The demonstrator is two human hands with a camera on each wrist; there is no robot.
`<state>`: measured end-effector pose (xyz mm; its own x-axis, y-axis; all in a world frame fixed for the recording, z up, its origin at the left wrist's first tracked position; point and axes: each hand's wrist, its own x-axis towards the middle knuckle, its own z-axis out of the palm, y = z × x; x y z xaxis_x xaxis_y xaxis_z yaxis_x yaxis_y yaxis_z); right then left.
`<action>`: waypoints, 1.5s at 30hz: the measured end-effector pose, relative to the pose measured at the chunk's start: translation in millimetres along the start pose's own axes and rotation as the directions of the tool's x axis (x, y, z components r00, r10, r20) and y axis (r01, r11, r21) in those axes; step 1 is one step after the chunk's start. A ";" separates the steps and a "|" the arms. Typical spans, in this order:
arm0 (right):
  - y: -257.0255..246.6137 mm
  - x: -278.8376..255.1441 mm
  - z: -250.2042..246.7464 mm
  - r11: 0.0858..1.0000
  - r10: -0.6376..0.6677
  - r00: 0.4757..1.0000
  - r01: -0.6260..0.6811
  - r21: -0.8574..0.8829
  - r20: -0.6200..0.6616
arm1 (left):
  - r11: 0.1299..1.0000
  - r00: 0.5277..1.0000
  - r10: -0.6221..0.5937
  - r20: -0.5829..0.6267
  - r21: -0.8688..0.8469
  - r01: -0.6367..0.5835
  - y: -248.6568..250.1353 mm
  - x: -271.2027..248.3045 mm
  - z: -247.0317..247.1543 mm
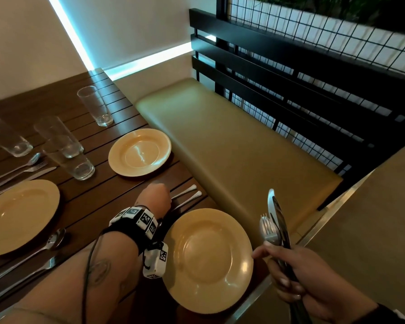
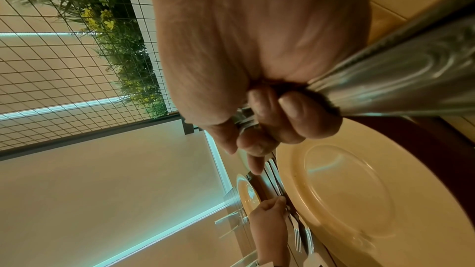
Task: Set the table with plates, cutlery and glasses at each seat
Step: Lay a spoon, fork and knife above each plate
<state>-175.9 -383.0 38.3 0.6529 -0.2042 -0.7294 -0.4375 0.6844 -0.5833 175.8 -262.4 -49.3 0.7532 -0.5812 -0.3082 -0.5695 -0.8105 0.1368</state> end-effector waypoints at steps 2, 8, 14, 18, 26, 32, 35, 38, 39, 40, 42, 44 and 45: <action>-0.4 -0.9 2.2 1.000 0.003 1.000 -0.003 -0.016 0.003 | 1.000 1.000 -0.003 0.003 0.005 0.003 1.9 0.8 0.9; -1.6 -2.5 3.9 1.000 0.008 1.000 -0.008 -0.028 0.008 | 1.000 1.000 -0.001 -0.001 0.015 0.001 2.3 5.2 3.0; -1.5 -3.2 4.5 1.000 0.011 0.999 -0.010 -0.023 0.030 | 0.999 1.000 -0.019 -0.004 0.034 0.020 1.3 6.7 8.1; -1.9 -2.9 7.5 1.000 0.009 0.999 -0.009 -0.015 0.051 | 0.999 1.000 -0.016 0.004 0.032 0.015 2.1 3.9 7.9; -5.1 -4.9 11.2 0.998 0.015 0.997 -0.010 -0.066 0.075 | 0.977 0.975 0.148 -0.163 -0.127 -0.170 35.8 -47.9 -32.3; -2.3 1.2 22.8 0.997 0.025 0.998 -0.021 -0.076 0.049 | 0.808 0.921 0.388 -0.027 -0.470 -0.355 121.7 -169.3 -75.3; -1.1 2.7 33.9 0.989 0.009 1.000 -0.009 -0.145 -0.003 | 0.850 0.924 0.378 0.061 -0.417 -0.320 144.5 -194.8 -71.1; 1.4 6.7 40.5 0.981 0.026 0.999 -0.031 -0.193 -0.031 | 0.898 0.956 0.291 0.040 -0.357 -0.258 151.4 -197.6 -62.9; 2.7 8.2 40.5 0.980 0.040 0.999 -0.046 -0.192 -0.035 | 0.898 0.963 0.269 0.032 -0.369 -0.239 150.8 -197.9 -60.7; 3.5 9.3 40.7 0.979 0.055 0.998 -0.061 -0.193 -0.035 | 0.891 0.967 0.253 0.028 -0.397 -0.222 149.2 -198.4 -59.3; 4.3 8.9 42.5 0.976 0.080 0.997 -0.080 -0.203 -0.012 | 0.857 0.973 0.230 0.034 -0.480 -0.186 144.8 -198.4 -56.6; 3.2 4.6 46.4 0.976 0.082 0.996 -0.072 -0.206 0.042 | 0.804 0.979 0.201 0.036 -0.576 -0.144 139.1 -198.9 -58.3; 2.4 2.3 48.3 0.979 0.076 0.994 -0.060 -0.197 0.078 | 0.773 0.983 0.183 0.022 -0.621 -0.130 135.7 -198.3 -60.6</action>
<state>-145.6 -348.0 52.5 0.6639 -0.0960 -0.7416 -0.5888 0.5443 -0.5976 -30.9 -261.6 87.4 0.6290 -0.7178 -0.2987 -0.3338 -0.5963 0.7301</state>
